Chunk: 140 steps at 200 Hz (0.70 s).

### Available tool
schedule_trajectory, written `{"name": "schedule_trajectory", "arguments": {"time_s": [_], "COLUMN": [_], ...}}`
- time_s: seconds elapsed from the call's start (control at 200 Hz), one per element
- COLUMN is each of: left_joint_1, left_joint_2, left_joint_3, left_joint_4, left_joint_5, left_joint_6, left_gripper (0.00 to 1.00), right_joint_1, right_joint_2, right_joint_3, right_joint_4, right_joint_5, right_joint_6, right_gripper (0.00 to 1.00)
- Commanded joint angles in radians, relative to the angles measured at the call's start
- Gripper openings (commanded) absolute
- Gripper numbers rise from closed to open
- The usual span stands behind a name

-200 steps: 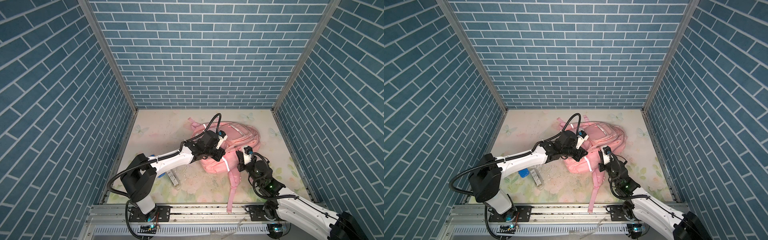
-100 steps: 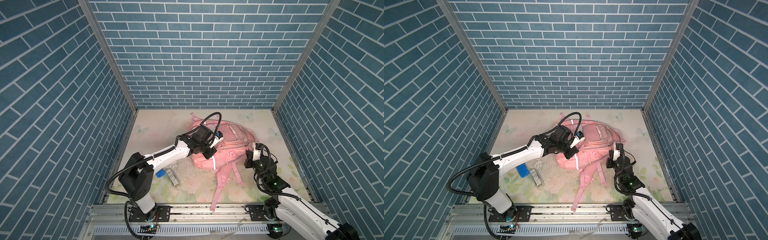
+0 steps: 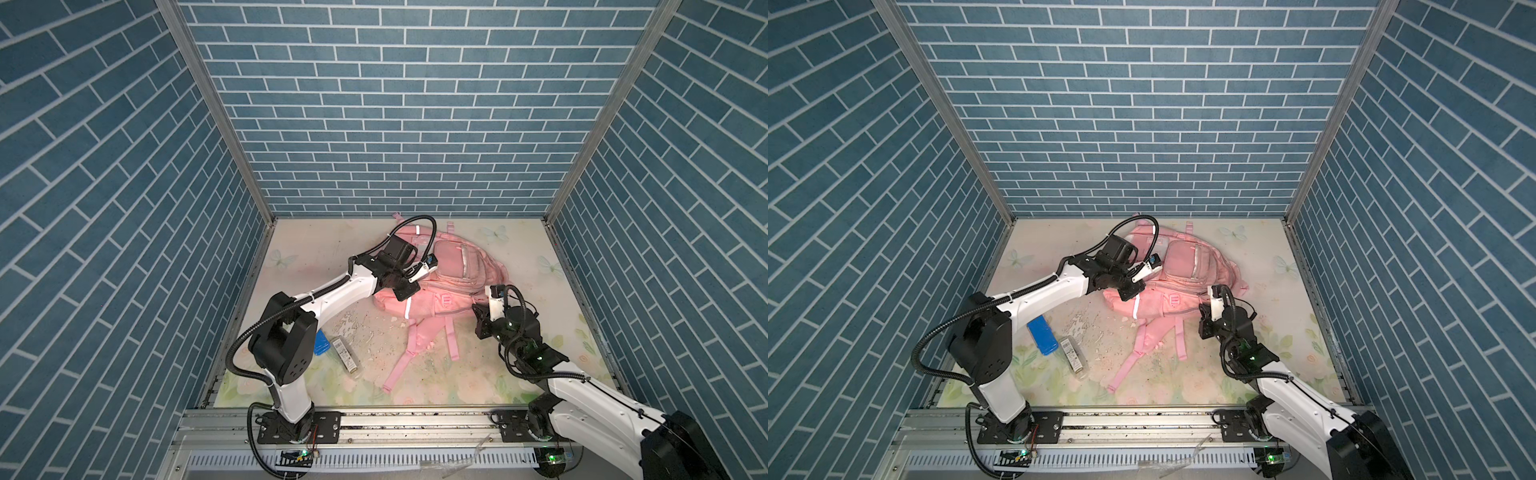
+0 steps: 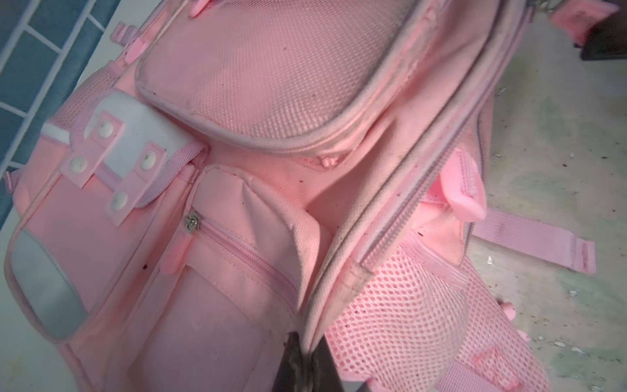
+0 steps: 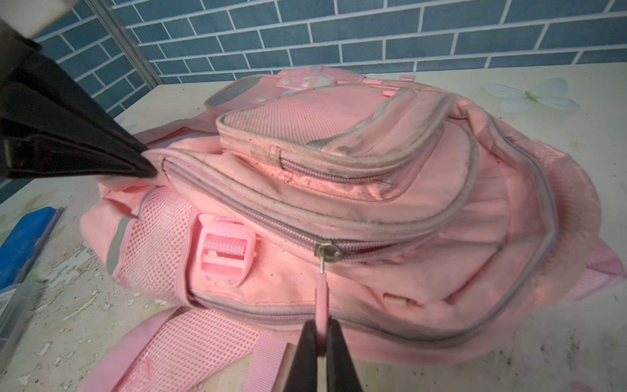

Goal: Pack books, pencil case, and school supplies into a backpack
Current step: Zip the student bag at the center of the table.

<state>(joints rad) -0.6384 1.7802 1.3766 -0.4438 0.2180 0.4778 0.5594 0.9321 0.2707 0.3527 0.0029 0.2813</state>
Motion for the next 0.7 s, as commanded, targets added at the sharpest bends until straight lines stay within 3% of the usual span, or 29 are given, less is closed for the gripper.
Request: {"name": "schedule_trajectory", "arguments": {"time_s": [0.0, 0.095, 0.19, 0.265, 0.39, 0.53, 0.695], "left_joint_1": [0.031, 0.033, 0.033, 0.015, -0.074, -0.149, -0.250], "left_joint_2": [0.009, -0.026, -0.087, -0.152, -0.259, -0.263, -0.198], "left_joint_3": [0.060, 0.047, -0.022, -0.151, -0.360, -0.459, -0.490], "left_joint_4": [0.083, 0.099, 0.172, 0.333, 0.633, 0.833, 1.023], "left_joint_5": [-0.029, -0.016, 0.077, 0.191, 0.113, 0.024, -0.039], "left_joint_6": [-0.034, -0.225, -0.629, -0.956, -1.341, -1.689, -1.947], "left_gripper": [0.26, 0.43, 0.55, 0.63, 0.65, 0.64, 0.64], "right_joint_1": [0.020, 0.020, 0.020, 0.020, 0.020, 0.022, 0.021], "right_joint_2": [0.050, 0.079, 0.073, 0.062, 0.052, 0.046, 0.036], "right_joint_3": [0.049, 0.063, 0.055, 0.043, 0.025, 0.009, -0.005], "right_joint_4": [0.073, 0.073, 0.082, 0.096, 0.114, 0.132, 0.148], "right_joint_5": [-0.012, 0.013, 0.027, 0.028, 0.016, -0.002, -0.006], "right_joint_6": [-0.001, 0.001, 0.001, 0.001, -0.002, -0.004, -0.005], "right_gripper": [0.00, 0.00, 0.00, 0.00, 0.00, 0.00, 0.00]}}
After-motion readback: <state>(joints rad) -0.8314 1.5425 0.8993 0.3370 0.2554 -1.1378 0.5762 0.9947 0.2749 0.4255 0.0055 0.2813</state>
